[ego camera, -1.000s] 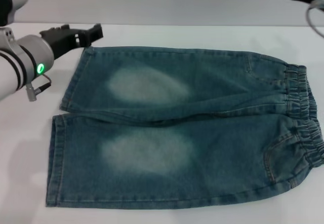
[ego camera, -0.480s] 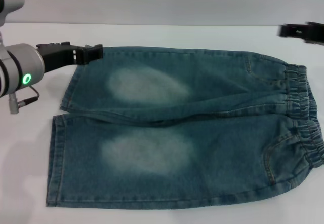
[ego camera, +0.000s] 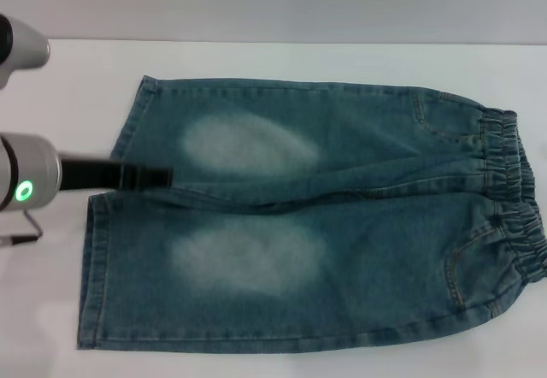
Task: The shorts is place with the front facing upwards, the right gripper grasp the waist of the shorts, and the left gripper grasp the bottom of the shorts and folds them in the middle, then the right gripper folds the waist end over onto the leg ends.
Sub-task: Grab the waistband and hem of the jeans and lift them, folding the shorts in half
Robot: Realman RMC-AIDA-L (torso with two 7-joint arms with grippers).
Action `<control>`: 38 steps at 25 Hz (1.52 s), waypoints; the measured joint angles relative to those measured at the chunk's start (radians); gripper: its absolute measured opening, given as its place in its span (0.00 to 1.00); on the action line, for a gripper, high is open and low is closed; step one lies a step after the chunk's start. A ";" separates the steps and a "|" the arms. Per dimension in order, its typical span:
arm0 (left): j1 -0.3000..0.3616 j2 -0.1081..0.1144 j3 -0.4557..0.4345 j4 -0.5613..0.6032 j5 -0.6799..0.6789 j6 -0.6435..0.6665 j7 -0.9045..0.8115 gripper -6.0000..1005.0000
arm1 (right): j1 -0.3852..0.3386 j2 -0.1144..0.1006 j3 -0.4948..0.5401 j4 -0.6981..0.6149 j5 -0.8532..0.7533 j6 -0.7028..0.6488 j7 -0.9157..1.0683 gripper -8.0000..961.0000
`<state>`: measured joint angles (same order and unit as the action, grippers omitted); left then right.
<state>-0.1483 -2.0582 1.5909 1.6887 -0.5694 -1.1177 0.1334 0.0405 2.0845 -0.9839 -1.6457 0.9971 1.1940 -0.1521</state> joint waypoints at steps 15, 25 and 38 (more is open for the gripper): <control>-0.031 -0.003 0.023 0.079 0.130 -0.338 -0.208 0.81 | -0.006 -0.003 0.010 0.127 0.119 0.017 -0.156 0.73; -0.037 -0.002 0.038 0.070 0.145 -0.482 -0.274 0.80 | -0.003 -0.005 0.020 0.155 0.120 0.025 -0.161 0.73; -0.050 -0.003 0.104 0.027 0.174 -0.505 -0.311 0.80 | 0.022 -0.012 0.021 0.159 0.113 0.025 -0.162 0.73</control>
<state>-0.1980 -2.0610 1.6946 1.7153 -0.3955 -1.6227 -0.1777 0.0620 2.0730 -0.9632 -1.4865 1.1106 1.2186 -0.3145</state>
